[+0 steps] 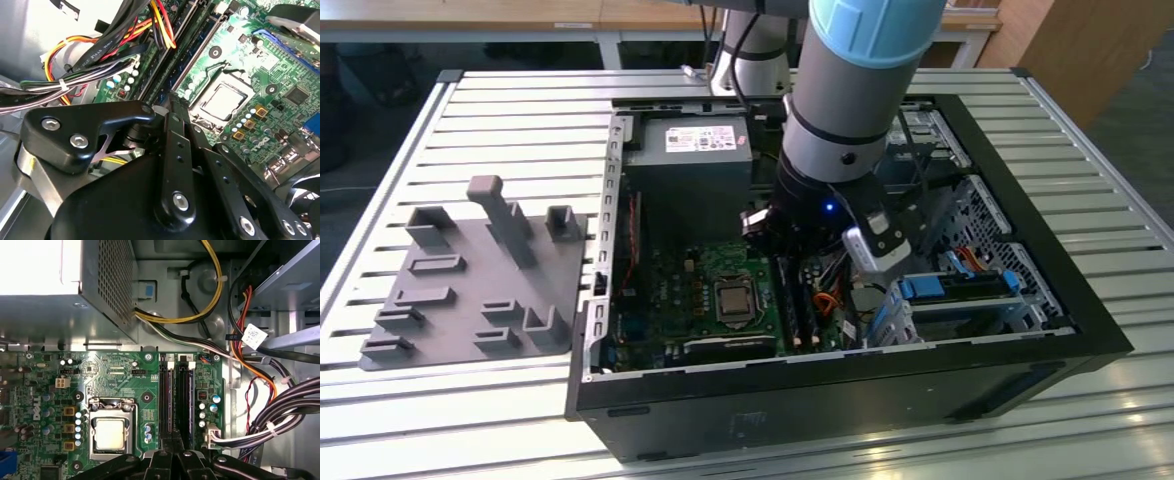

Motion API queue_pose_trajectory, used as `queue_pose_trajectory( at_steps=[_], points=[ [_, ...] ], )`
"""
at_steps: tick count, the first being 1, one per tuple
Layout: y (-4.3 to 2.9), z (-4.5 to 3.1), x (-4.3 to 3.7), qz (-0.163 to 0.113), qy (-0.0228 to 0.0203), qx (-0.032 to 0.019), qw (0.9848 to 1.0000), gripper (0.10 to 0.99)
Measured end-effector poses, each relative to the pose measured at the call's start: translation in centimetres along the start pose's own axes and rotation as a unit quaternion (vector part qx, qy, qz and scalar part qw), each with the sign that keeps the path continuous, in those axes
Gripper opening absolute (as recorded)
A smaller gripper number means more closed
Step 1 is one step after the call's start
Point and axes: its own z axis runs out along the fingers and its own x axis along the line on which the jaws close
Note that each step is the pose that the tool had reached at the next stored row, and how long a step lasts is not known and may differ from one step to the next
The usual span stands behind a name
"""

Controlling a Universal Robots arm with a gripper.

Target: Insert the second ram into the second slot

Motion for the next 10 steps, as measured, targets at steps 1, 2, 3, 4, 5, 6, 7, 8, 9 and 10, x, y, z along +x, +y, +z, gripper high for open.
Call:
queue_pose_trajectory(
  at_steps=[1, 2, 3, 4, 5, 6, 7, 8, 9, 10],
  points=[
    [0.01, -0.04, 0.00, 0.000, 0.0000, -0.0001, 1.0000, 0.106],
    [0.01, -0.16, 0.00, 0.000, 0.0000, 0.0000, 1.0000, 0.106],
    [0.02, -0.28, 0.01, 0.000, 0.0000, 0.0000, 1.0000, 0.106],
    [0.02, -0.39, 0.01, 0.000, 0.0000, 0.0000, 1.0000, 0.106],
    [0.02, -0.46, 0.02, 0.000, 0.0000, 0.0001, 1.0000, 0.106],
    [0.03, -0.52, 0.02, 0.000, 0.0000, 0.0000, 1.0000, 0.106],
    [0.03, -0.57, 0.02, 0.000, 0.0000, 0.0000, 1.0000, 0.106],
    [0.04, -0.57, 0.02, 0.000, -0.0001, -0.0002, 1.0000, 0.106],
    [0.04, -0.57, 0.02, 0.000, 0.0000, -0.0002, 1.0000, 0.106],
    [0.03, -0.59, 0.02, 0.000, 0.0000, 0.0000, 1.0000, 0.106]
  ],
)
